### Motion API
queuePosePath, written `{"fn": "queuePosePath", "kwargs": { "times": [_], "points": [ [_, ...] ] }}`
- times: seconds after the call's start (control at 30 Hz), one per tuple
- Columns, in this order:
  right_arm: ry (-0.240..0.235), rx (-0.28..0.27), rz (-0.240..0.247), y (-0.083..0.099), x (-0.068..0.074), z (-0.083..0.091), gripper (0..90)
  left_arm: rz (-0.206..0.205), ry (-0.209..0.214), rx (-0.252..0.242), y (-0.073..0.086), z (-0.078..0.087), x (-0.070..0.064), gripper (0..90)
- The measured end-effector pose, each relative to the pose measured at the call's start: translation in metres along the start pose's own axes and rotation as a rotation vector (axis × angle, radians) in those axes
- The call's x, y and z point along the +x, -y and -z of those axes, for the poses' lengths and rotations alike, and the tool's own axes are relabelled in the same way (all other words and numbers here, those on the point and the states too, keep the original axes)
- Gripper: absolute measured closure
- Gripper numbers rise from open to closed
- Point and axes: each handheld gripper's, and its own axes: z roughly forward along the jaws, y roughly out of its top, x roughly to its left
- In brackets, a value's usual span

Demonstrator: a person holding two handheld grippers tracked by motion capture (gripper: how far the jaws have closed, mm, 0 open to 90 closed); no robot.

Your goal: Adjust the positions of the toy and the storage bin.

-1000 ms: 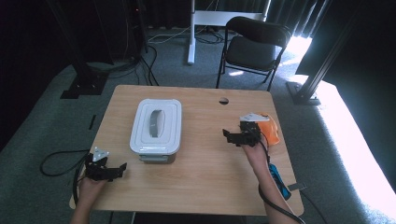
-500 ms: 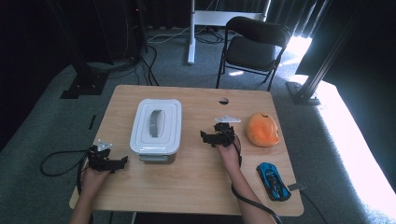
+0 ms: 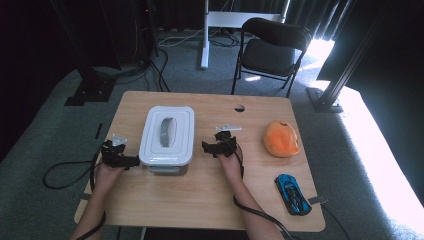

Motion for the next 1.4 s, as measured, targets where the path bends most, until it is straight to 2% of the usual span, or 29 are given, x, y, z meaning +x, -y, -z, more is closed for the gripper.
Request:
{"fn": "queuePosePath", "kwargs": {
  "times": [0.07, 0.13, 0.17, 0.33, 0.47, 0.53, 0.67, 0.77, 0.9, 1.03, 1.17, 1.4],
  "points": [
    [0.008, -0.003, 0.001, -0.003, 0.004, -0.004, 13.4, 0.009, 0.014, -0.008, -0.009, -0.003, 0.000, 0.2],
    [-0.002, 0.002, 0.010, -0.005, 0.008, -0.007, 13.3, 0.005, 0.010, -0.022, -0.016, -0.005, -0.001, 0.2],
    [0.011, 0.006, 0.021, -0.007, 0.012, -0.011, 13.4, 0.002, 0.016, -0.019, -0.019, -0.006, -0.001, 0.2],
    [-0.016, 0.020, 0.053, -0.015, 0.021, -0.019, 13.4, -0.034, 0.034, -0.019, -0.028, -0.007, -0.008, 0.1],
    [-0.020, 0.014, 0.076, -0.020, 0.023, -0.020, 14.8, -0.039, 0.049, -0.018, -0.028, -0.006, -0.011, 0.2],
    [-0.044, 0.014, 0.081, -0.020, 0.021, -0.020, 15.8, -0.045, 0.031, -0.018, -0.028, -0.005, -0.015, 0.2],
    [-0.058, 0.020, 0.109, -0.020, 0.021, -0.019, 18.5, -0.045, 0.017, -0.023, -0.028, -0.002, -0.021, 0.2],
    [-0.057, 0.023, 0.119, -0.019, 0.019, -0.017, 21.4, -0.053, 0.014, -0.035, -0.028, 0.002, -0.027, 0.2],
    [-0.054, 0.013, 0.140, -0.018, 0.018, -0.014, 24.2, -0.077, 0.014, -0.025, -0.030, 0.005, -0.036, 0.2],
    [-0.064, 0.011, 0.150, -0.016, 0.017, -0.009, 25.6, -0.068, 0.018, -0.033, -0.026, 0.007, -0.042, 0.2],
    [-0.088, 0.035, 0.153, -0.016, 0.014, -0.002, 26.5, -0.064, 0.023, -0.032, -0.024, 0.010, -0.048, 0.2],
    [-0.105, 0.034, 0.161, -0.012, 0.011, 0.009, 27.7, -0.084, 0.026, -0.031, -0.020, 0.015, -0.062, 0.2]
  ]
}}
